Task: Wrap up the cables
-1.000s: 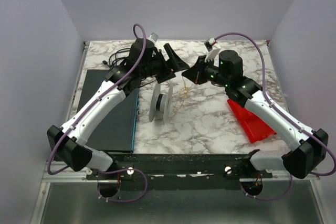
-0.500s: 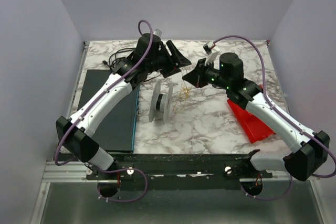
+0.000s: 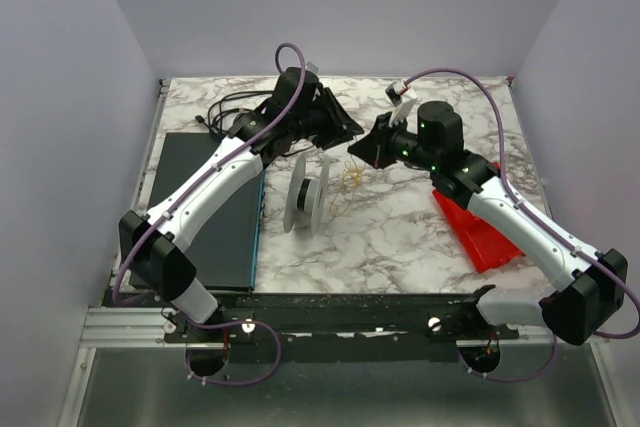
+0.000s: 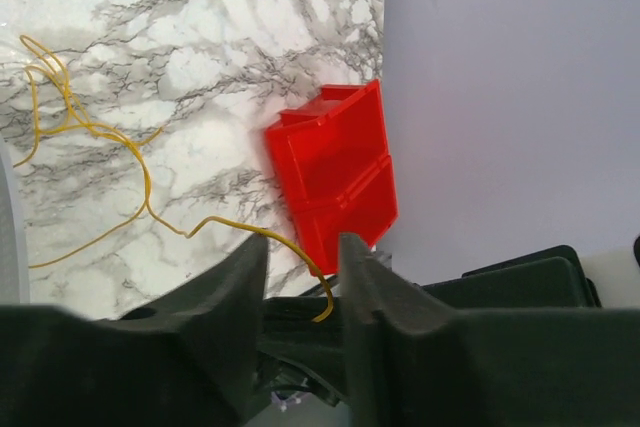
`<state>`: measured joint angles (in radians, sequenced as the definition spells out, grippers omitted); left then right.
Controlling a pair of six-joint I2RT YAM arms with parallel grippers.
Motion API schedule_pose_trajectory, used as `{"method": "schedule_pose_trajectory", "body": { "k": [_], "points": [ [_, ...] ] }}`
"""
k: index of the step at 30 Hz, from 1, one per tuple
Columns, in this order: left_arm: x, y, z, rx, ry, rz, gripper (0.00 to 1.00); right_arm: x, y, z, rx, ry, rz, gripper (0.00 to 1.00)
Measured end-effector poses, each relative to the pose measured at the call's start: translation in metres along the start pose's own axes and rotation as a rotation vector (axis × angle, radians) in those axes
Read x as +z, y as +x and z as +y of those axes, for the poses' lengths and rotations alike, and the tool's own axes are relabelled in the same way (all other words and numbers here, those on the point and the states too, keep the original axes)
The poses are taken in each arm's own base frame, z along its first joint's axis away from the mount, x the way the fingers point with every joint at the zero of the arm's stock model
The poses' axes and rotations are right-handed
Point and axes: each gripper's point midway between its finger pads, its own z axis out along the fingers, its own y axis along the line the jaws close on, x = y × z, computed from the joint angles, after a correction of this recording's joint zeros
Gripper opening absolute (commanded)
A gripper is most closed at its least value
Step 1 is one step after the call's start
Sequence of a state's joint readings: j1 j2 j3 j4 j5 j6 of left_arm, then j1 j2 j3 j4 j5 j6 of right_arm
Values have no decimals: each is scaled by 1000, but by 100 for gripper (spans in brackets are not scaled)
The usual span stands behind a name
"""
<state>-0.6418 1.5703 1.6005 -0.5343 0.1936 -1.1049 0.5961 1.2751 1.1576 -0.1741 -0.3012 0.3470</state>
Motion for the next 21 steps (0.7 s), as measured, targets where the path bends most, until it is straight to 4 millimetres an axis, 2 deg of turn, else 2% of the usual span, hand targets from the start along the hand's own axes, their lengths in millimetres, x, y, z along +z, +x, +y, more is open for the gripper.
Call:
{"method": "schedule_pose_trajectory", "body": {
  "k": [2,3,4,5,6,8,9,11,15,18,21],
  "points": [
    [2,1,2,1,-5,5,4,0,1,0,0,1,2,1],
    [3,3,2,3,-9,9,0,0,2,-1,1,1,5,1],
    [3,3,2,6,-8,10,0,1,4,-2,2,3,9,6],
    [3,3,0,12,-6,10,0,1,7,-3,3,5,14,15],
    [3,3,-1,19,-4,11,0,1,9,-4,4,7,19,31],
    [3,5,-3,41,-3,17,0,2,13,-6,8,12,27,56],
    [2,6,-3,52,-1,19,0,1,16,-7,7,17,32,63],
    [2,7,-4,87,4,21,0,-1,23,-11,9,33,42,71],
    [-6,3,-11,188,32,30,0,-19,33,-22,16,99,19,74],
    [-12,-1,-18,271,70,36,0,-35,28,-24,24,139,-40,74],
    [-17,1,-20,334,98,63,0,-42,26,-25,36,146,-84,74]
  ]
}}
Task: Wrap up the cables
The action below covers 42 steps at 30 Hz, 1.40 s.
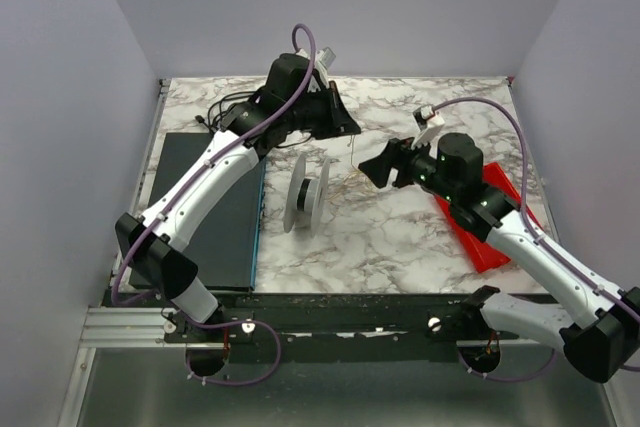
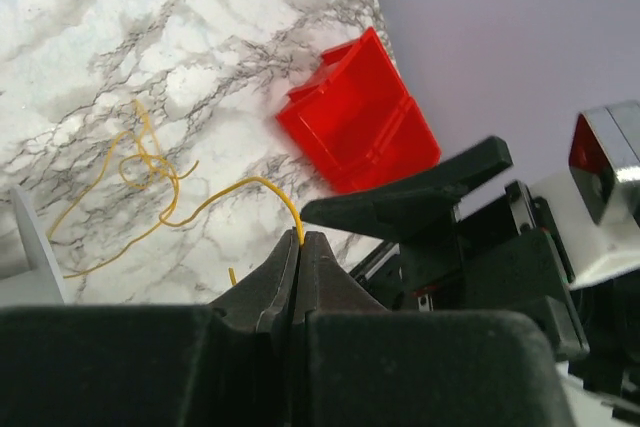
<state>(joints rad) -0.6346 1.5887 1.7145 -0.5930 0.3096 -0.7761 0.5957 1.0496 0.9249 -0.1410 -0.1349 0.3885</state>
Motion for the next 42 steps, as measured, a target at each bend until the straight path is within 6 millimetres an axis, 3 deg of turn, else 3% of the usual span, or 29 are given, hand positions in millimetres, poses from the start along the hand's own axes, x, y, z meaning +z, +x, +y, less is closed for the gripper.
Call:
{"method": "schedule_pose_trajectory", "body": {
  "k": [4,10,14,23,30,37,42],
  "points": [
    [-11,2,-13,66,54,38,0,12,0,-1,8,-12,-27,72],
    [-38,-10,-42,149,129,13,0,35,11,-15,17,31,-6,69],
    [-55,-16,-57,176,165,-16,0,42,17,-26,14,77,4,65],
    [-71,-26,-77,197,215,-42,0,52,16,-30,31,98,1,55],
    [-81,-32,-86,206,225,-65,0,61,19,-53,64,219,-9,51],
    [-96,-56,-83,199,160,-167,0,62,32,-81,80,359,13,65],
    [-121,-79,-74,180,97,-285,0,58,35,-107,124,443,20,65]
  ]
}}
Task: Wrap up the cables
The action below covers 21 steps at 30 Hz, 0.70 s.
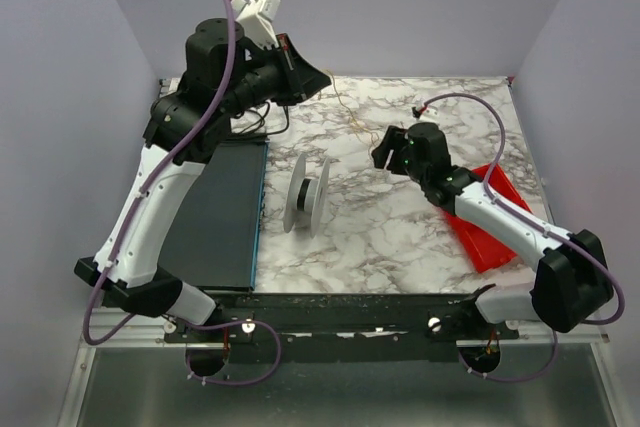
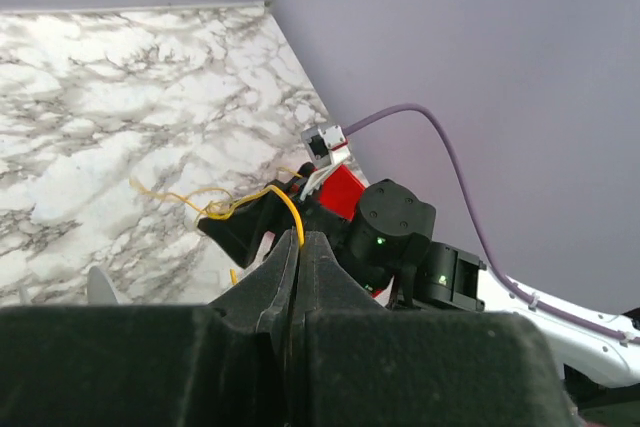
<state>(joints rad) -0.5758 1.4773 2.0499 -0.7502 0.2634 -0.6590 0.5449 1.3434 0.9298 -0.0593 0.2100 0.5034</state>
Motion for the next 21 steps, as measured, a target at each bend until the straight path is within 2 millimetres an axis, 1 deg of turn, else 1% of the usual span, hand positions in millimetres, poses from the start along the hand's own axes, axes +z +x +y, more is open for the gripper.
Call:
{"method": "schedule_pose_trajectory", "body": {
  "k": [1,2,4,7,9,11,13,15,17,19,20,21],
  "points": [
    [-3,-3,0,1,-4,-12,0,2,-2,-8,15,19,-2,62],
    [-8,-7,0,3,-4,-25,0,4,-3,-14,29,34,-3,57],
    [-14,-11,-3,7,0,-42,0,5,-5,-25,53,58,-7,55],
    [-16,-14,-6,10,6,-51,0,5,-6,-24,78,55,-7,54],
    [-16,-13,-5,9,4,-49,0,5,-6,-21,87,42,-4,50],
    [-15,-14,-3,8,-2,-53,0,6,-6,-20,99,39,-4,48],
    [-16,-17,0,8,-14,-61,0,9,-6,-24,116,51,-1,44],
    [-17,-20,3,7,-26,-71,0,16,-7,-38,149,80,5,43],
    [-18,-24,8,5,-37,-82,0,23,-8,-61,192,133,12,43],
    [-19,-26,11,5,-45,-88,0,27,-6,-78,219,180,26,42],
    [-19,-27,12,4,-48,-91,0,28,-8,-84,229,194,25,42],
    [-20,-28,13,3,-50,-93,0,28,-9,-85,230,197,25,42]
  ]
}}
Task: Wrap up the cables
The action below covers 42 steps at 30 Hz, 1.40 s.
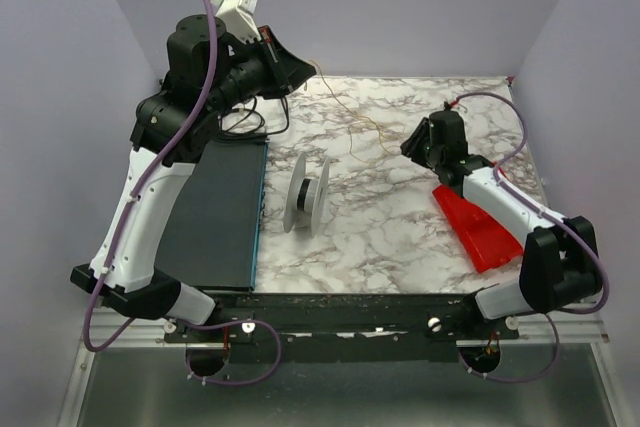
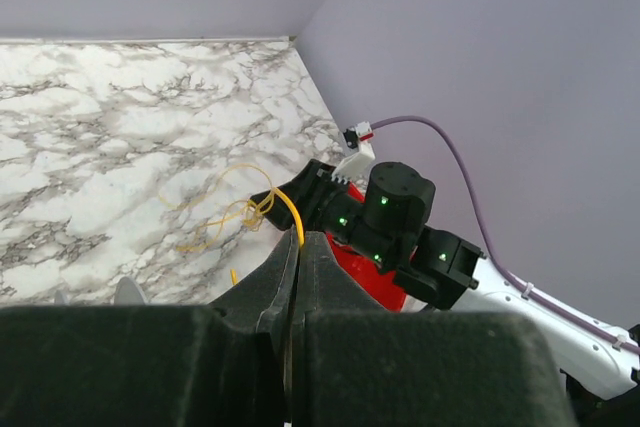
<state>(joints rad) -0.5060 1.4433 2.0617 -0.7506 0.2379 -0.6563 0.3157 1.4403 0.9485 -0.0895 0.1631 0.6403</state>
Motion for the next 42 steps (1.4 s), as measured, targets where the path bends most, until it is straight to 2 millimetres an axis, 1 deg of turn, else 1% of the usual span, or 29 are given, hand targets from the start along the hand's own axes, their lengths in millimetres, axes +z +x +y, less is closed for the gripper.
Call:
{"method": "schedule_pose_trajectory", "body": {
  "k": [2,5,7,12,16,19,24,26,28,30,32,34,36,38,42],
  "points": [
    [0,0,0,0,0,0,0,-1,-7,4,-1,5,-6,44],
    [0,0,0,2,1,0,0,-4,-23,14,-2,-12,-33,54],
    [0,0,-1,1,5,2,0,-6,-27,19,-5,-32,-42,60],
    [1,-1,-3,-6,15,-2,0,-16,-21,34,-26,-137,-12,63],
    [3,-3,-5,-20,23,-9,0,-27,-8,50,-64,-215,7,63],
    [5,-4,-6,-25,29,-12,0,-31,1,60,-85,-246,22,66],
    [9,-2,-5,-38,32,-11,0,-30,8,57,-100,-230,42,68],
    [10,0,-3,-42,30,-8,0,-33,10,60,-104,-248,49,67],
    [11,0,-3,-44,31,-6,0,-41,11,66,-117,-268,43,66],
    [11,0,-5,-45,35,-8,0,-54,13,81,-148,-309,30,65],
    [12,0,-6,-48,37,-9,0,-71,15,95,-175,-357,12,60],
    [13,1,-6,-49,40,-7,0,-90,16,106,-198,-413,-10,52],
    [15,2,-6,-51,39,-2,0,-102,15,106,-211,-441,-34,47],
    [18,4,-5,-53,37,5,0,-111,22,104,-228,-461,-40,46],
    [22,7,-3,-55,32,13,0,-117,42,105,-263,-484,-10,46]
  ]
}}
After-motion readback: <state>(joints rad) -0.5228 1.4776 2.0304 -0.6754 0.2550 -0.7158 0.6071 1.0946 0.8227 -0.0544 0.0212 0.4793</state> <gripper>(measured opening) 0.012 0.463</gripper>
